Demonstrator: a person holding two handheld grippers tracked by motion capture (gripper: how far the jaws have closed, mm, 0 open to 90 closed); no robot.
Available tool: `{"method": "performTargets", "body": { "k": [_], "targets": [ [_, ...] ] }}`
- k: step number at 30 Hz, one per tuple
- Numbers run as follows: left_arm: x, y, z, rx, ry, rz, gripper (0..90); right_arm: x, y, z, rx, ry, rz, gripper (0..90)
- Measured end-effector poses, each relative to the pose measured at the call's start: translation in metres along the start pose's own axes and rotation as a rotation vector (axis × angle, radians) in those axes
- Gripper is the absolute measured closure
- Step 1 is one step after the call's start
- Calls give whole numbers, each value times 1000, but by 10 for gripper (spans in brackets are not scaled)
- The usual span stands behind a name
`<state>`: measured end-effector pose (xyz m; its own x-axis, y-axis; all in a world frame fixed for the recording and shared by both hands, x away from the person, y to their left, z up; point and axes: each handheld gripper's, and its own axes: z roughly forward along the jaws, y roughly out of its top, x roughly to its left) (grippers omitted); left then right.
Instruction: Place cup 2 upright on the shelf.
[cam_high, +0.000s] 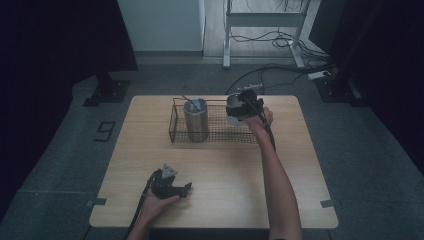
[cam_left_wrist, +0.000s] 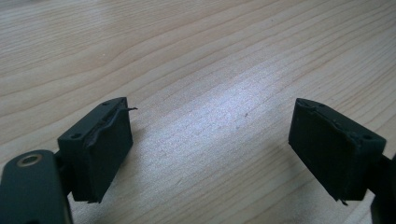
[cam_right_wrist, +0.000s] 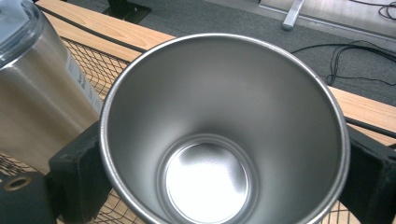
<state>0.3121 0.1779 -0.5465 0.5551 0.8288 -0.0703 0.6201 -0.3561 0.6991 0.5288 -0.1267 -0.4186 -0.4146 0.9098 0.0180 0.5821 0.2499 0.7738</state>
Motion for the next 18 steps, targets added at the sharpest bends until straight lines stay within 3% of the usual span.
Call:
{"method": "performTargets", "body": {
  "k": [18],
  "targets": [
    [1,0,0,0,0,1,140,2,-8,25,45,26,-12,69]
  ]
}}
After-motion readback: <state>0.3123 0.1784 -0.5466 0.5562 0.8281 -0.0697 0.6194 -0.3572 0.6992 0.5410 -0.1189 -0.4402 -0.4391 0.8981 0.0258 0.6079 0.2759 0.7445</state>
